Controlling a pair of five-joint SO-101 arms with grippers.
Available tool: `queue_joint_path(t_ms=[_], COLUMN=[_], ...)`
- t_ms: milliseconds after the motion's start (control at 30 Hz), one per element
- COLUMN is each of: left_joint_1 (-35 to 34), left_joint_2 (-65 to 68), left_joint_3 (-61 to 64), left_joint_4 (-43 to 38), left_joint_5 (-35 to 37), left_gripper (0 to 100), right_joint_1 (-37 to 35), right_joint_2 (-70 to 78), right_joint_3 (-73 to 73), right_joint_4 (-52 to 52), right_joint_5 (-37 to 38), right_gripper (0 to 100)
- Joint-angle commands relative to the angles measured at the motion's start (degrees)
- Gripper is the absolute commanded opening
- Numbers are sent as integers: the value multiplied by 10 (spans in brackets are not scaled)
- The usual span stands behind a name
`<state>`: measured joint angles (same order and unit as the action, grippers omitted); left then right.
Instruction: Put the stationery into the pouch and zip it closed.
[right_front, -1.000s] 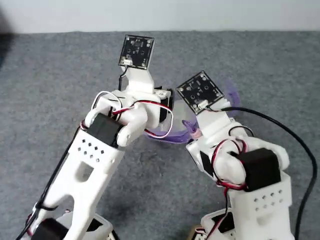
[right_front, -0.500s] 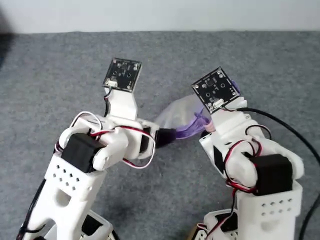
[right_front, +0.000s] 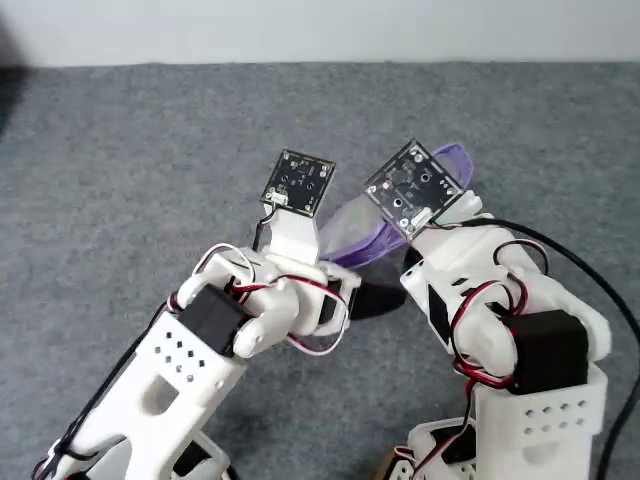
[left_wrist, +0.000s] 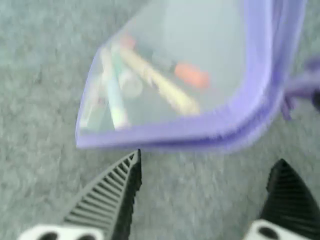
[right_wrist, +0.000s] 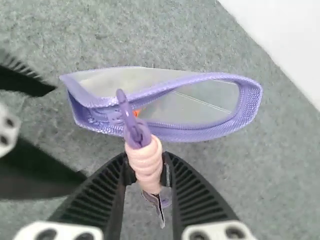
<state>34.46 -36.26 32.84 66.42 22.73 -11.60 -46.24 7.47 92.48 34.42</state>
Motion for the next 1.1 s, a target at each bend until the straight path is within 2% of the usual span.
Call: queue_joint_path(t_ms=[0,167,433,733,967,1067], left_joint_1=[-38,-69,-53,-53,-52,-51], left_joint_2=[-13,-18,-14,-13,-13,-13], left_joint_3=[16,18,19,19,23,29], left_joint_4=[-80,-95,-134,-177,-185,-209], left_joint_5=[4,-11,-10,-11,-13,-13], left_gripper=[383,383,383,378,220,182], right_joint_1=[5,4,-43,-45,-42,-42], right_joint_2=[-12,-12,-12,-12,-12,-12], right_joint_3=[-32,-32,-32,-32,-32,-32], right_joint_4=[-15,-15,-16,-16,-22,-46], right_joint_5=[19,22,21,22,22,22], right_gripper=[8,8,8,8,8,8])
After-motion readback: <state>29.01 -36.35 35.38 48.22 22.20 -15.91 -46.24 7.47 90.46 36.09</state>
